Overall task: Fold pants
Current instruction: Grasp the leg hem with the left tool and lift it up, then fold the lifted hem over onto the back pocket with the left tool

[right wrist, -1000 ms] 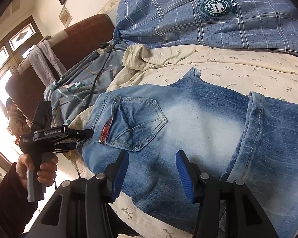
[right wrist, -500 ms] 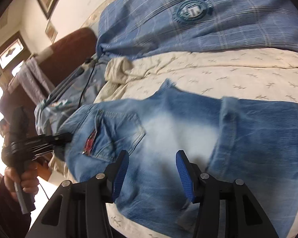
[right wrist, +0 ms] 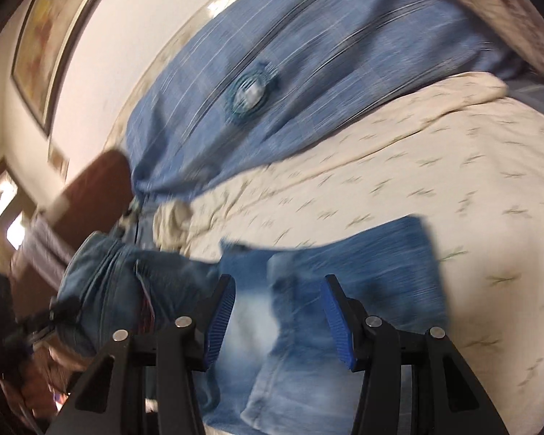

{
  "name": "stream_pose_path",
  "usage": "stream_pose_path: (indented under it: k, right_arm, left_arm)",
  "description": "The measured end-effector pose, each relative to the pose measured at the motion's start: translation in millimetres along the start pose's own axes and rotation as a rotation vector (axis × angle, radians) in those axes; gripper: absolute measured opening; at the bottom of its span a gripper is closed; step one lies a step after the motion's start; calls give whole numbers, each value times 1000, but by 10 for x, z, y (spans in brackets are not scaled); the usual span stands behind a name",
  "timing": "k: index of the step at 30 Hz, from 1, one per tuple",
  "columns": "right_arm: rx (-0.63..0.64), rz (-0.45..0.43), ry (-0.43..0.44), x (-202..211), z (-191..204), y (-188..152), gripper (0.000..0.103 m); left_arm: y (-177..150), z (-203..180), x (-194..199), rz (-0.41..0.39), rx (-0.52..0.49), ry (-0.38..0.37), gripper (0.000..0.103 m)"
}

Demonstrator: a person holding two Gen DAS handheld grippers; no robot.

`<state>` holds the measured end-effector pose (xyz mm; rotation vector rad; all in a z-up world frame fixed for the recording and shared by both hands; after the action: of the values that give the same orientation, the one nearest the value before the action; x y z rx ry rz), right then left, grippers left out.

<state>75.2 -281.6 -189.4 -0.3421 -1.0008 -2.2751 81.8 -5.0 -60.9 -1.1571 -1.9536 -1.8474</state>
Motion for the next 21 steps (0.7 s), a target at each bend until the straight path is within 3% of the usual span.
stream_pose_path:
  k: [6, 8, 10, 13, 16, 19, 21]
  right_arm:
    - [-141, -69, 37, 285, -357, 193, 54]
    - [-191, 12, 118, 201, -445, 183, 54]
    - [-220, 139, 135, -28, -481, 89, 54]
    - [-229, 226, 165, -224, -456, 16, 54]
    - [-260, 223, 235, -238, -467, 58, 54]
    - [-378, 222, 385, -220, -545, 81, 54]
    - [-385, 219, 450, -193, -508, 101, 54]
  left_arm:
    - [-79, -851, -288, 64, -167, -88, 18]
    - [-155, -1155, -465, 94, -224, -117, 18]
    - [-252, -1340, -657, 133, -249, -125, 17]
    - [-384, -1430, -873, 196, -235, -147, 17]
    - [-463, -1493, -913, 200, -260, -144, 17]
    - [-425, -1502, -886, 205, -258, -155, 17]
    - [-390, -1517, -890, 205, -260, -159, 17]
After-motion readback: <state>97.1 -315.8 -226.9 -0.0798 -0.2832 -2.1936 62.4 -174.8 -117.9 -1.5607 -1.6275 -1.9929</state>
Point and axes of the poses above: each gripper's, at about its wrist camera, not at the fingertips, and x roughly against the way its jaws point, z to its left, y to its top, the point moved 3 cm from there along -x, roughly the way its jaws point, and after that the axes turned 2 degrees about -z, right-handed, at the moved point
